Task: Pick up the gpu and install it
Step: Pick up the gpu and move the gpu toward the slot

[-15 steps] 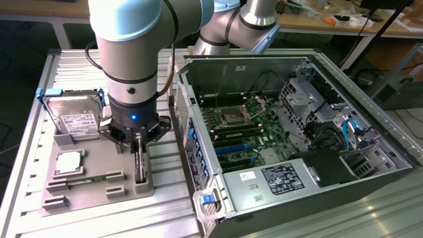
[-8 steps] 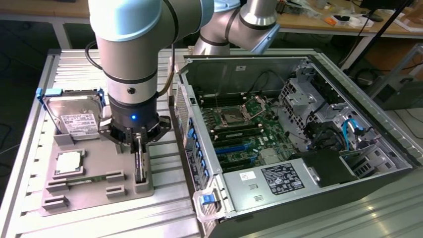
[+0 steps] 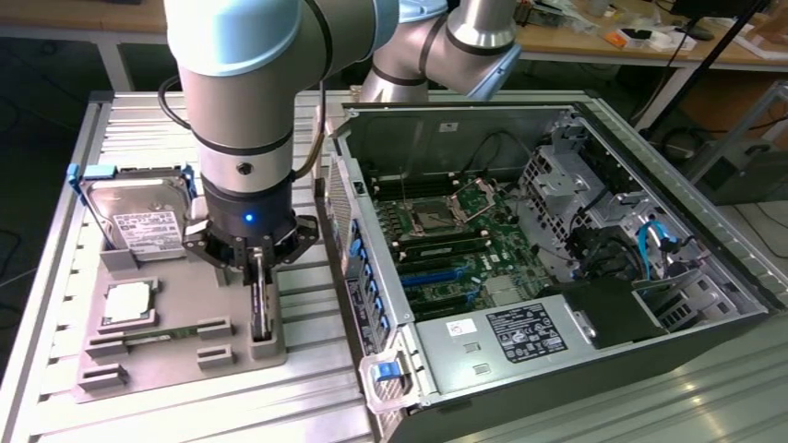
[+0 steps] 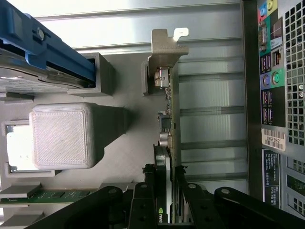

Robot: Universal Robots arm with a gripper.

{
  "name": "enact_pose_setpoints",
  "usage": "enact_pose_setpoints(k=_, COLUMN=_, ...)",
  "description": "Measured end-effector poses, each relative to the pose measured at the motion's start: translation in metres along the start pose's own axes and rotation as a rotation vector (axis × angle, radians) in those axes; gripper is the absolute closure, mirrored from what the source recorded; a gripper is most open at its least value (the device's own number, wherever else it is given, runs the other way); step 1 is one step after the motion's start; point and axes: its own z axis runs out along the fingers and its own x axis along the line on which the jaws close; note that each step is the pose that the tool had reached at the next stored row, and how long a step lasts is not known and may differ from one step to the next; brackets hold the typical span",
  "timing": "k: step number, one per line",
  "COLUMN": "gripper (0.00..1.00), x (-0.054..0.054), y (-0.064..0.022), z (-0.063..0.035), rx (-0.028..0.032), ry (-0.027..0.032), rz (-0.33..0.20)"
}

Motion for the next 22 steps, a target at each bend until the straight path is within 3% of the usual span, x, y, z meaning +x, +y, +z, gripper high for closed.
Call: enact_pose_setpoints(k=22, gripper=0.73, x=0.0001, y=0.0001, z=-0.0046, rx=-0.0001, ry=-0.0001, rz=0.0)
